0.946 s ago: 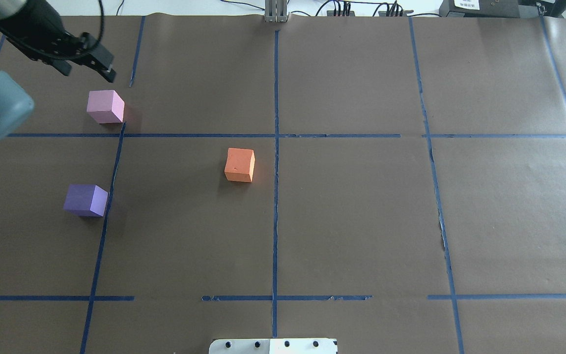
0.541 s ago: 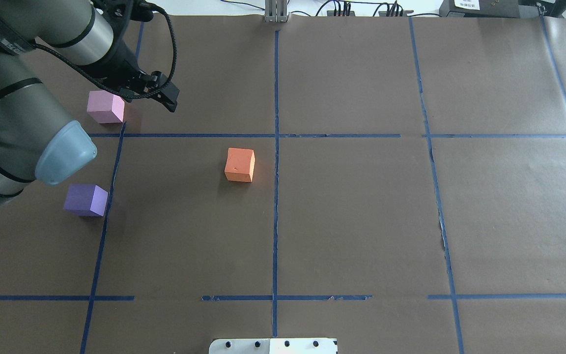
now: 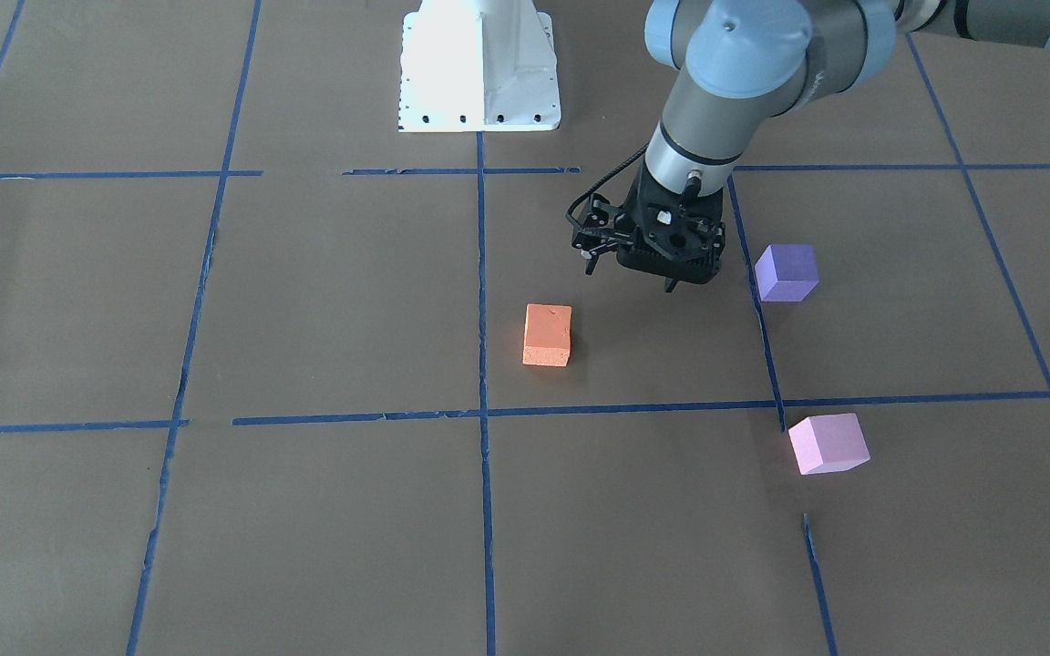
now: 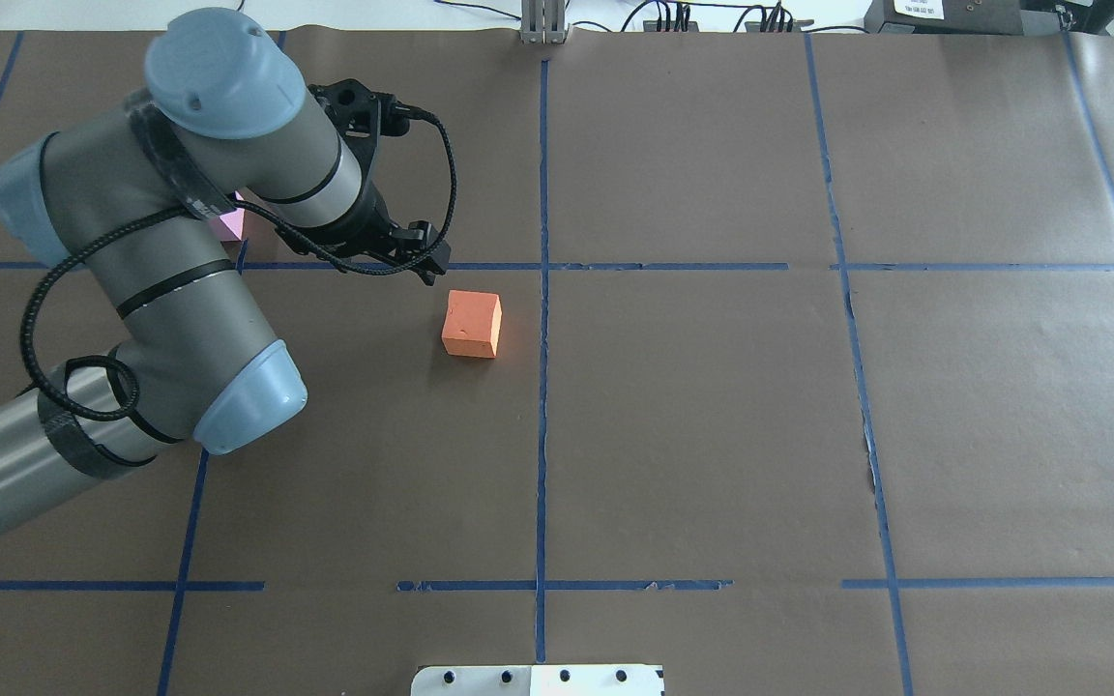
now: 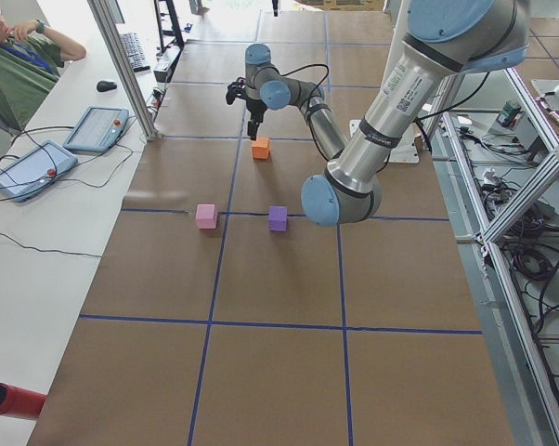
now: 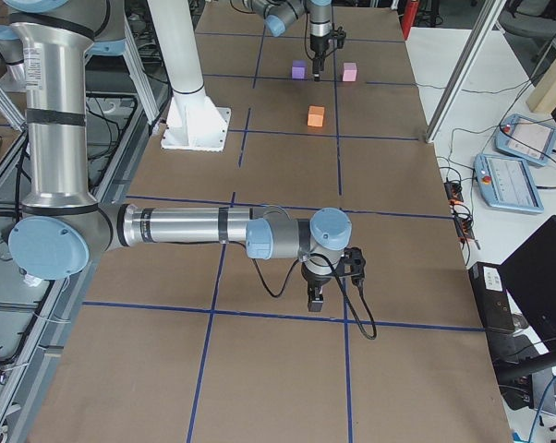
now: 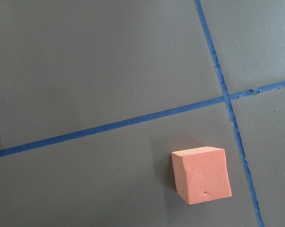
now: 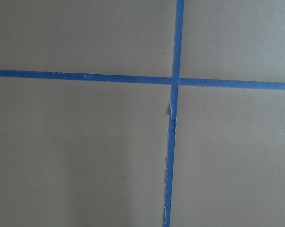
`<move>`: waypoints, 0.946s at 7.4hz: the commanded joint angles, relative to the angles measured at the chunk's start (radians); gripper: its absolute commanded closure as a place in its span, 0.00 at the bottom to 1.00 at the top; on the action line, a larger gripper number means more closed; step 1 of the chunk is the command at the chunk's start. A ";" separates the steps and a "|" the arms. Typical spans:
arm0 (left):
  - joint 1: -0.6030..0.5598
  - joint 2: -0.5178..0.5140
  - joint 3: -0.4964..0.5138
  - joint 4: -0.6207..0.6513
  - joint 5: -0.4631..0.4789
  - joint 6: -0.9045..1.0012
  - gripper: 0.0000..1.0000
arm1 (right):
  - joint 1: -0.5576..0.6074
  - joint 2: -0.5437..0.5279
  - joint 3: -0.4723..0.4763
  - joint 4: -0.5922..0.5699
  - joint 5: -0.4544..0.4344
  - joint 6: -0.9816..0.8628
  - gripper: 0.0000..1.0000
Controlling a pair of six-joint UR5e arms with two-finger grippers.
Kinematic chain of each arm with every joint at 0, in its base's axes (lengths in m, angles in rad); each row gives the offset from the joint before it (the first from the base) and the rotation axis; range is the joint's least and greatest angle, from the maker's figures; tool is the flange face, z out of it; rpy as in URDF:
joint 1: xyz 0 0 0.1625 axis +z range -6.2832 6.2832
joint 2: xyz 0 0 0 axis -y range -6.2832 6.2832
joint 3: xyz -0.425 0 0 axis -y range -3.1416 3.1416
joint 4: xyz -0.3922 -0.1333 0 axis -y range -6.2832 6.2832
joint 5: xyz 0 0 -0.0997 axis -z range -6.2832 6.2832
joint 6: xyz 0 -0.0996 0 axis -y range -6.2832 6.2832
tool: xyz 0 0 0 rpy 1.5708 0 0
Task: Arrange blocks in a line
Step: 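Move the left gripper over the orange cube near the table center, then lower the left gripper and close it on the orange cube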
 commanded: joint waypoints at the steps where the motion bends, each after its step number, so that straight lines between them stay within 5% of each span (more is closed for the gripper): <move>1: 0.053 -0.074 0.124 0.000 0.020 -0.055 0.00 | 0.000 -0.001 0.000 0.000 0.000 0.000 0.00; 3: 0.065 -0.149 0.234 -0.003 0.020 -0.095 0.00 | 0.000 -0.001 0.000 0.000 -0.001 0.000 0.00; 7: 0.105 -0.148 0.297 -0.092 0.092 -0.145 0.00 | 0.000 0.001 0.000 0.000 -0.001 0.000 0.00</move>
